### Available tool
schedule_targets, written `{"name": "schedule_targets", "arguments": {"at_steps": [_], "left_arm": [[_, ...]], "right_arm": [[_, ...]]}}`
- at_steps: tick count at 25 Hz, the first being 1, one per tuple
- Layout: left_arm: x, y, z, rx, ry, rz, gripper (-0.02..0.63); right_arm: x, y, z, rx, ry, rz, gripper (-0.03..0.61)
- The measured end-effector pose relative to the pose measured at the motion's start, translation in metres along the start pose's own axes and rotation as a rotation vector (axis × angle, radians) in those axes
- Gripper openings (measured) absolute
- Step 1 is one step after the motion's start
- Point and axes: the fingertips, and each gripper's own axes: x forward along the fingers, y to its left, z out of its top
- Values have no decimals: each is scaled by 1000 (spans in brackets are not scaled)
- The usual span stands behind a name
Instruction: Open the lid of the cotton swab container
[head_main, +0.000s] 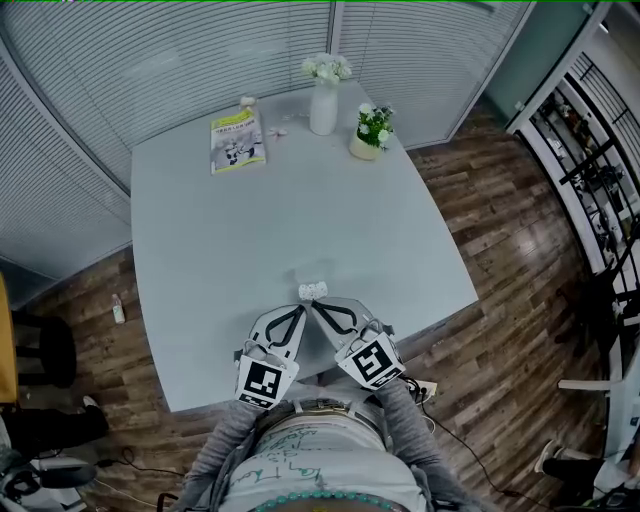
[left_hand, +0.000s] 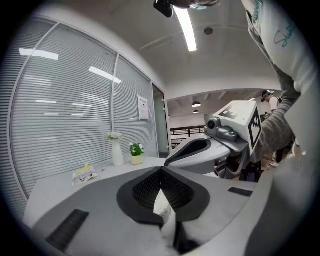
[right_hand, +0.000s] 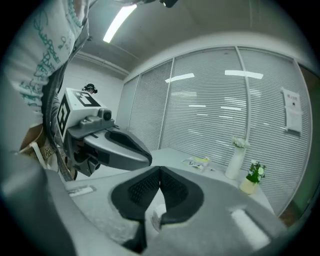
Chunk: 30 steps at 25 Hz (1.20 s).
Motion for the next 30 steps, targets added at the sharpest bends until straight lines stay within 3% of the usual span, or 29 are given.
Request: {"name": "schedule_targets", "arguments": {"at_steps": [4,14,30], "left_arm": [[-7,1,19,22,-43,37,-2],[-16,11,68,-35,-114,74,-2],[-16,12,69,-44,-120,57,-2]], "right_arm": [[-6,-3,29,2,-50,-38,2],[-17,-15,72,52,-151,-88,2],[-22,-9,78,45,-131,-78,2]]}}
